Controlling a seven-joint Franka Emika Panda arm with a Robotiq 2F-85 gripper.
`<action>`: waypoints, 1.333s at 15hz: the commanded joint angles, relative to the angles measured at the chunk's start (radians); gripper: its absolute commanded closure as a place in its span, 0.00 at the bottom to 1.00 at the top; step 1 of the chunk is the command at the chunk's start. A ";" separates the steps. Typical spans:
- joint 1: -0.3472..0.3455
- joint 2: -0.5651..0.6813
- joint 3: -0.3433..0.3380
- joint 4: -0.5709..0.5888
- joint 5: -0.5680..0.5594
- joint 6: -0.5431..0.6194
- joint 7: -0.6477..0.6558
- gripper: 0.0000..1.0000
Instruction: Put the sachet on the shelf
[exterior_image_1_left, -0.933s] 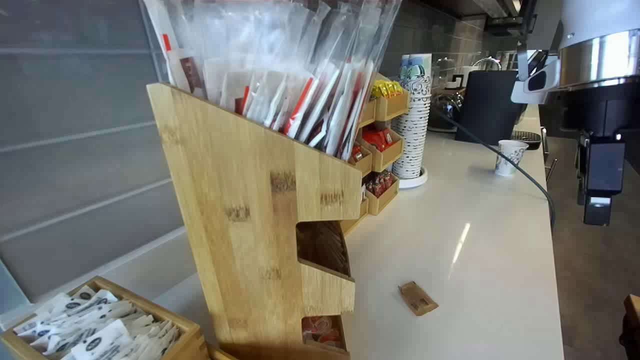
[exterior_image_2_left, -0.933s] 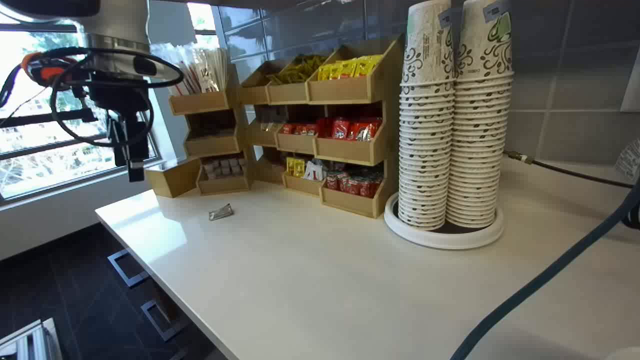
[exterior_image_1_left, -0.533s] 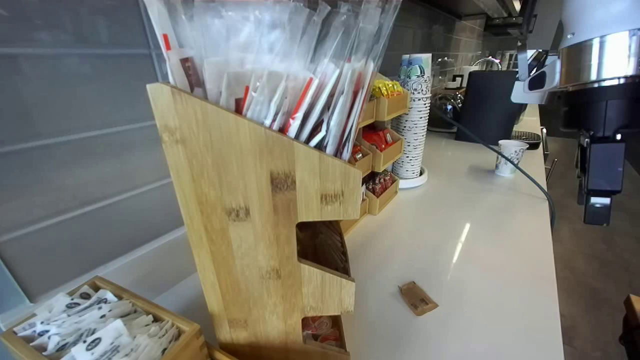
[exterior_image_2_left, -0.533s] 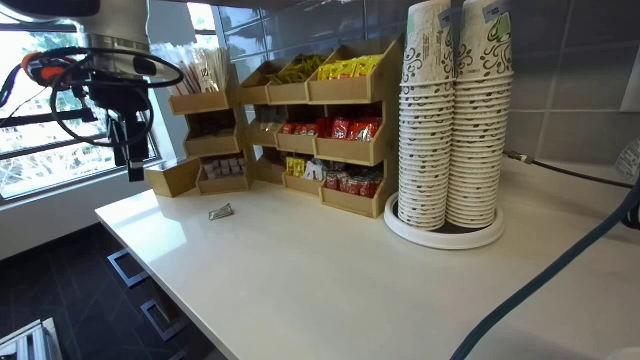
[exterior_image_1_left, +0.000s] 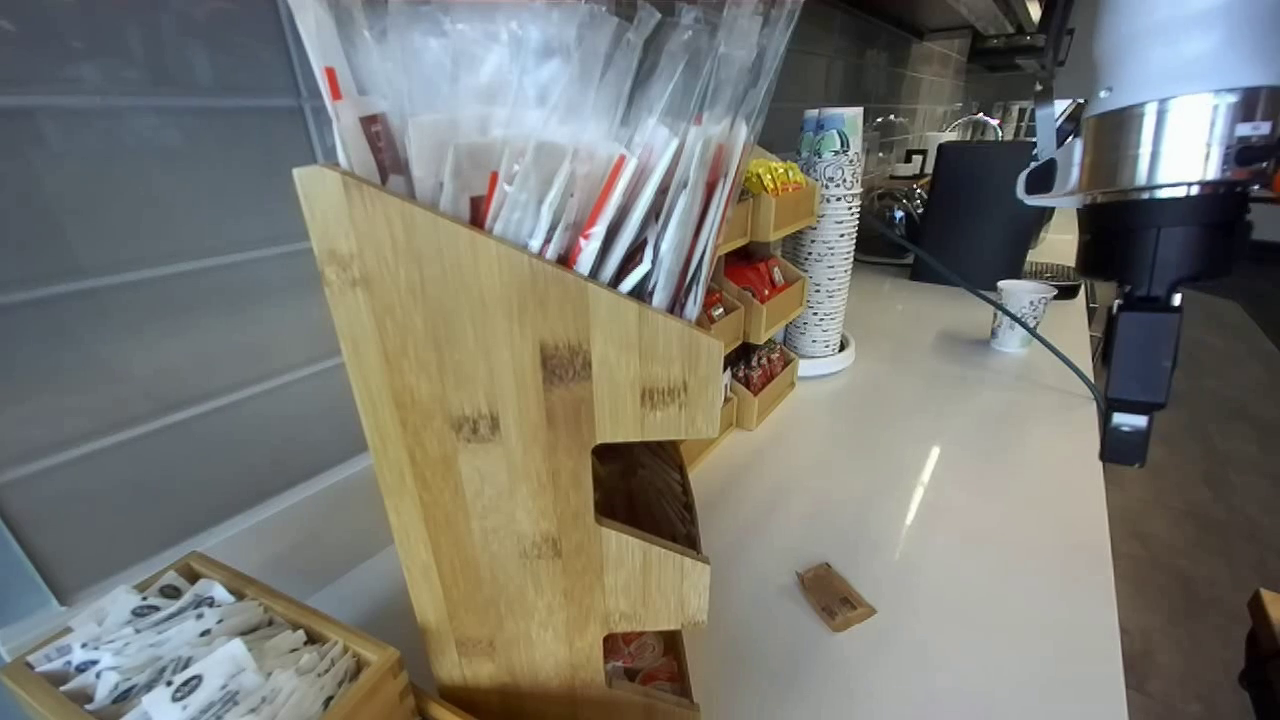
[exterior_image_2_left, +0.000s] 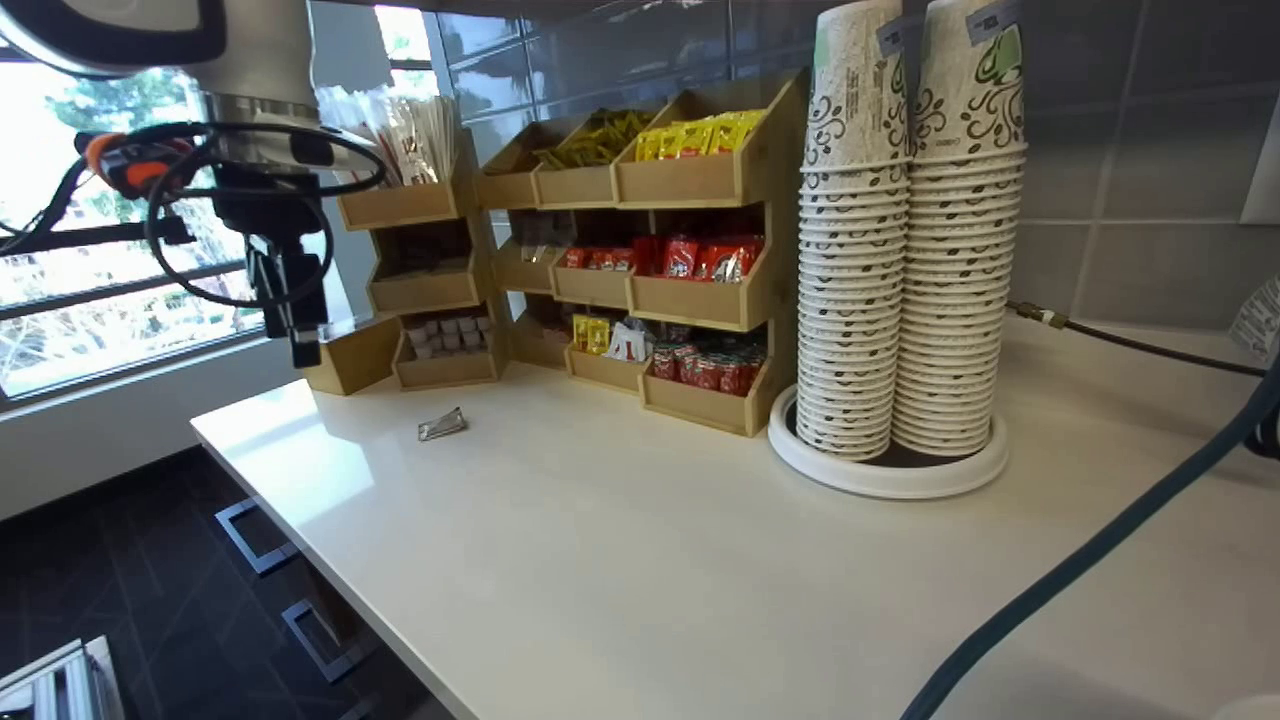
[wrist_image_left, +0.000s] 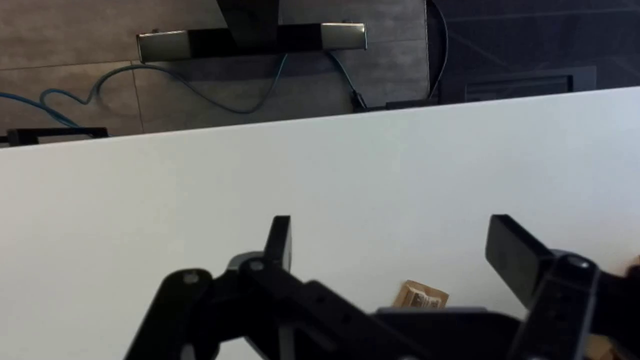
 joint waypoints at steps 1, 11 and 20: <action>0.012 0.120 0.049 0.014 0.020 0.152 0.063 0.00; 0.038 0.411 0.135 0.111 -0.007 0.340 0.286 0.00; 0.053 0.577 0.134 0.199 -0.167 0.485 0.575 0.00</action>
